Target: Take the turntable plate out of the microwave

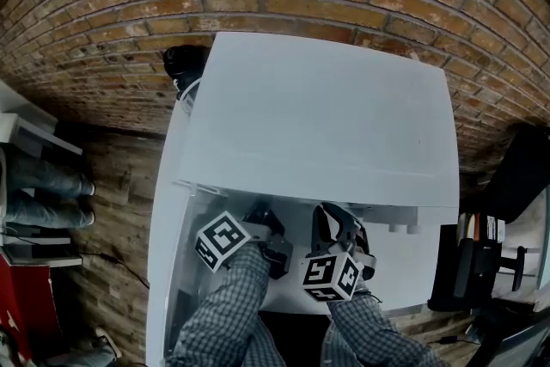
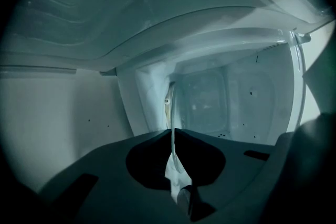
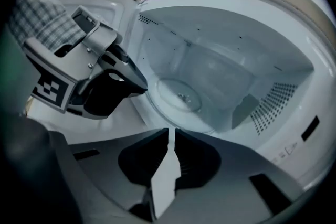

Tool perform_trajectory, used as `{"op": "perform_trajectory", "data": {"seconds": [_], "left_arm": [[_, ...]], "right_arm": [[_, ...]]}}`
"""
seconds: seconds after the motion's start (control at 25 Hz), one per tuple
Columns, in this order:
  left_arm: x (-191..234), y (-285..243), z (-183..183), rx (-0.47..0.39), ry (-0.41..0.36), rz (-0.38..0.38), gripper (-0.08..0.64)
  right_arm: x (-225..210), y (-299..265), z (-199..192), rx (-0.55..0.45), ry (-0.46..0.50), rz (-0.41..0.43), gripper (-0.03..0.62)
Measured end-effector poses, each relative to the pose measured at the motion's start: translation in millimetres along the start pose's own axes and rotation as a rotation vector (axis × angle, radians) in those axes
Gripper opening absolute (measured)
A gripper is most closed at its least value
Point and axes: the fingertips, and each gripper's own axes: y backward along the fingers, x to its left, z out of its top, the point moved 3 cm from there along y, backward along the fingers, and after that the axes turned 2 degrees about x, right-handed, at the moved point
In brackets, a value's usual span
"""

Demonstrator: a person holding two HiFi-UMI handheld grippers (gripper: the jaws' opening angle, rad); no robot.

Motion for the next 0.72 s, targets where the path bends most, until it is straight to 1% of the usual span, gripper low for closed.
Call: {"op": "perform_trajectory", "data": {"seconds": [0.16,0.24,0.28,0.32,0.4,0.52,0.72], "left_arm": [[-2,1,-1,0.008,-0.001,-0.012,0.026],[-3,1,-3,0.018,-0.004,-0.015,0.026],[-3,1,-4,0.022,-0.006,-0.019,0.026],[-4,1,-4,0.022,-0.007,-0.022,0.026],[-4,2,-3,0.017,-0.01,-0.026,0.026],[-3,1,-2,0.018,-0.015,-0.027,0.026],[-2,-1,-5,0.028,-0.006,-0.031,0.026]], "right_arm": [[4,-9,7,0.008,0.21,-0.041,0.024],[7,-14,11,0.016,0.287,-0.044,0.029],[9,-17,12,0.023,0.315,-0.033,0.058],[12,-20,12,0.032,0.343,-0.02,0.13],[15,-24,11,0.044,0.406,-0.012,0.137],[18,-26,12,0.041,0.461,-0.02,0.137],[18,-24,12,0.028,0.497,-0.051,0.137]]}}
